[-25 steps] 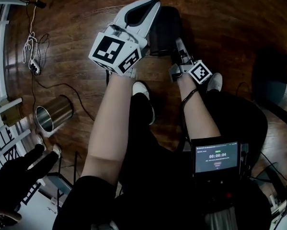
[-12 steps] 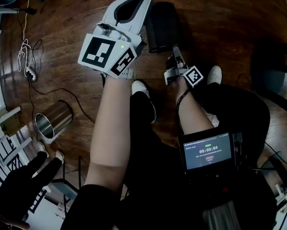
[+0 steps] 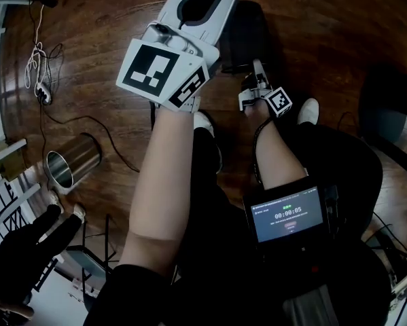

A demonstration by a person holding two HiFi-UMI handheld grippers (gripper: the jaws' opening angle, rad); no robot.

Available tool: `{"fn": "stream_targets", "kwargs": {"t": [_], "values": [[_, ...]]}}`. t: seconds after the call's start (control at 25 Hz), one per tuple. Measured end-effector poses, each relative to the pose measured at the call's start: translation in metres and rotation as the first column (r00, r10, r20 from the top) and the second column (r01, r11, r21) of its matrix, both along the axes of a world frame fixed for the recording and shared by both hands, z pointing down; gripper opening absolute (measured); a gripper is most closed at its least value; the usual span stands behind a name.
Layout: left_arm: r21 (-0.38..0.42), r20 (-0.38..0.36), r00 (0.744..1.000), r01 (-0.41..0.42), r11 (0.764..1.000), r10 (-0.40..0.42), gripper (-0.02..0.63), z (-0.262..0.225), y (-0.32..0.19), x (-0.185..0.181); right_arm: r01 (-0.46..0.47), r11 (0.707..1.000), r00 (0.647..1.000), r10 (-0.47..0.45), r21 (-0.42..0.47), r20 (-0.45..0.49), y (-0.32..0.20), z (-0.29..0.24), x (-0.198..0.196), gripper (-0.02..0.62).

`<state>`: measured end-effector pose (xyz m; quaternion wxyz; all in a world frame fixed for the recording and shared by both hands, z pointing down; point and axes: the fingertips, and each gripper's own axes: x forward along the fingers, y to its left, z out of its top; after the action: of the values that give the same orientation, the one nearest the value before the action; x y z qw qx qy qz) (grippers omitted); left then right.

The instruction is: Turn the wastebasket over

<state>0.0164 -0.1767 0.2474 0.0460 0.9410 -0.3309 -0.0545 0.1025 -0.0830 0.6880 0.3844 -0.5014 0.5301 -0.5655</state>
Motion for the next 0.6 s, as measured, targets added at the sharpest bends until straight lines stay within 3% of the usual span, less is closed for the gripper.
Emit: {"fn": "stream_targets", "kwargs": {"t": [0.24, 0.52, 0.6], "values": [[0.007, -0.027, 1.0, 0.011, 1.0, -0.011, 0.0, -0.014, 0.001, -0.002, 0.005, 1.0, 1.0, -0.005, 0.006, -0.011, -0.024, -0.005, 0.002, 0.156], [0.009, -0.031, 0.999, 0.016, 1.0, -0.016, 0.0, -0.017, 0.001, -0.003, 0.009, 0.999, 0.998, -0.011, -0.031, -0.057, -0.033, -0.003, 0.005, 0.027], [0.012, -0.028, 1.0, 0.015, 1.0, -0.015, 0.0, -0.019, 0.002, -0.003, 0.032, 0.999, 0.997, -0.035, -0.038, -0.073, -0.035, -0.006, 0.002, 0.025]]}}
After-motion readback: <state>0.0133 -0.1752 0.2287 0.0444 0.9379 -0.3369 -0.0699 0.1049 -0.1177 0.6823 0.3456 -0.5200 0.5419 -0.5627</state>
